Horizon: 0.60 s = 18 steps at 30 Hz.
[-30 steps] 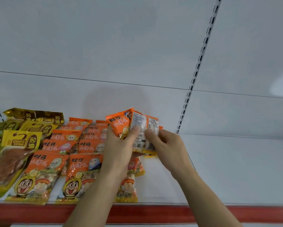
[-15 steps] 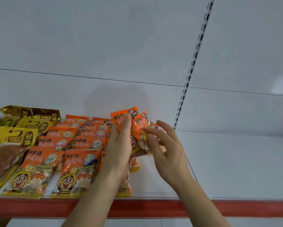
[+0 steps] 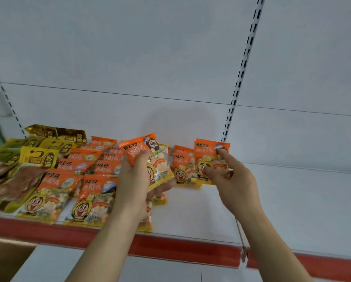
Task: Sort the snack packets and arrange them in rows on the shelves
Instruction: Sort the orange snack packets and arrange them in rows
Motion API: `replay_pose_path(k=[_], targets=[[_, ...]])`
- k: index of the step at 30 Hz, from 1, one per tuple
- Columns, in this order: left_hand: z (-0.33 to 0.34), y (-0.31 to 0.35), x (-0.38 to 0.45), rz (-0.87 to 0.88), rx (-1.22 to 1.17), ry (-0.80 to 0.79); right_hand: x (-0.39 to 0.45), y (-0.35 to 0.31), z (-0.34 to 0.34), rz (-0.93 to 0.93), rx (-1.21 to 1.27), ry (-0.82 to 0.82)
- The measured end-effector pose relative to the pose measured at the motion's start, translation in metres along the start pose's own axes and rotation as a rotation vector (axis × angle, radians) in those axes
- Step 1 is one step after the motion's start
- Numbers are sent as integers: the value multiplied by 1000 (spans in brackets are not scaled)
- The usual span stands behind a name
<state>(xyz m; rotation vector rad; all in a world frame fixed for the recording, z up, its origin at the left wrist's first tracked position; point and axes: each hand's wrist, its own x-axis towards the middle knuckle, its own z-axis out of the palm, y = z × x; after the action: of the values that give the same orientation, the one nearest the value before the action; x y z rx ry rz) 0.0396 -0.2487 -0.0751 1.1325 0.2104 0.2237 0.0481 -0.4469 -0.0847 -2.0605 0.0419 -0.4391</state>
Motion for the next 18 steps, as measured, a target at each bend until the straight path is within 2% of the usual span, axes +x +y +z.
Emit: replay_pose_path(k=[5, 7, 9, 10, 15, 16, 18], targets=[[-7, 5, -8, 1, 4, -12, -11, 4, 35, -56, -186, -145], [-11, 5, -9, 19, 16, -9, -11, 6, 49, -95, -441, -202], [-14, 7, -8, 29, 30, -22, -11, 9, 54, -97, -731, -202], [-16, 9, -8, 34, 35, -29, -11, 9, 55, -86, -800, -195], [-20, 18, -11, 22, 34, -104, -11, 3, 57, -67, -874, -255], [-21, 18, -12, 21, 47, -121, -12, 0, 56, -66, -833, -243], [-23, 17, -13, 27, 83, -153, -17, -8, 55, -122, -614, -101]])
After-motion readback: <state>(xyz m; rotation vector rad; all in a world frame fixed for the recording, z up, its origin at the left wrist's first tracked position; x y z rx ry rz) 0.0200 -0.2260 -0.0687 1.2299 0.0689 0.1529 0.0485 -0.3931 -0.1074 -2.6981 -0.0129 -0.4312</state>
